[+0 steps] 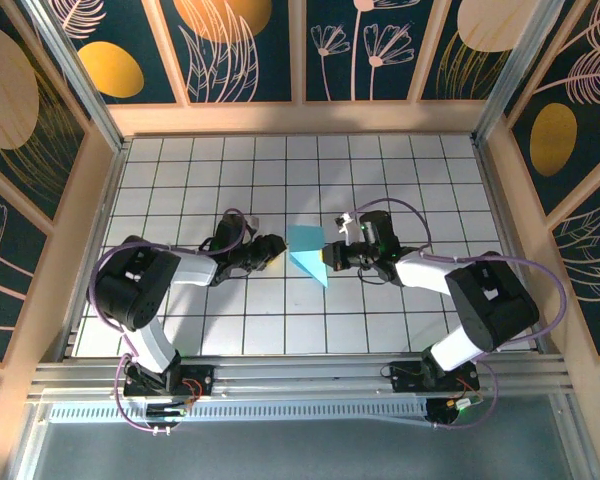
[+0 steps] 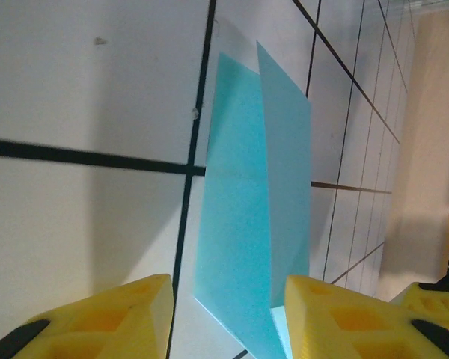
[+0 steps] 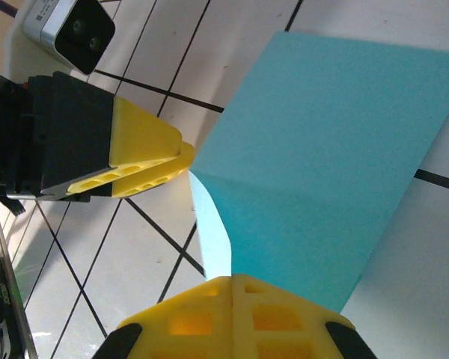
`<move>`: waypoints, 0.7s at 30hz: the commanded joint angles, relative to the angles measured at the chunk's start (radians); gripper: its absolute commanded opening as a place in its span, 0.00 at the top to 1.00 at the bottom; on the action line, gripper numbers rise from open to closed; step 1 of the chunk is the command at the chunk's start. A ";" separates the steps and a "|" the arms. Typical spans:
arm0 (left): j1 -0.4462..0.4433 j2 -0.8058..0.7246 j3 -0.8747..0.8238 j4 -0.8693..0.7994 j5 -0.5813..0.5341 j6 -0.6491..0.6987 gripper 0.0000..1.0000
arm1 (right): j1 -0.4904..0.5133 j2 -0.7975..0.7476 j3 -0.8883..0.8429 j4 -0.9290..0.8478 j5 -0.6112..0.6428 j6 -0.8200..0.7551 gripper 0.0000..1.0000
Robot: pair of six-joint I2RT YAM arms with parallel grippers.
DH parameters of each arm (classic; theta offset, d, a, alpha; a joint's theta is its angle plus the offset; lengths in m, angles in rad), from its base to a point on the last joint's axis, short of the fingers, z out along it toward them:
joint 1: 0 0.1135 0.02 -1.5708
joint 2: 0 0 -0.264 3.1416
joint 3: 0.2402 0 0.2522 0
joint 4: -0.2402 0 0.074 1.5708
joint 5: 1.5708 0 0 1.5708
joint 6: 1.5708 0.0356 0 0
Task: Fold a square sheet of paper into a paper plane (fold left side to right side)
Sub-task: Third fold the triangle at the center of the table.
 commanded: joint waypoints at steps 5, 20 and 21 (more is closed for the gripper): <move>0.005 0.095 0.081 0.069 0.075 -0.003 0.57 | -0.007 -0.028 -0.018 0.047 -0.037 0.012 1.00; -0.010 0.168 0.159 0.064 0.081 0.003 0.82 | -0.020 -0.033 -0.029 0.046 -0.031 0.014 1.00; -0.010 0.160 0.160 0.049 0.065 0.008 0.86 | -0.021 -0.037 -0.029 0.038 -0.022 0.014 1.00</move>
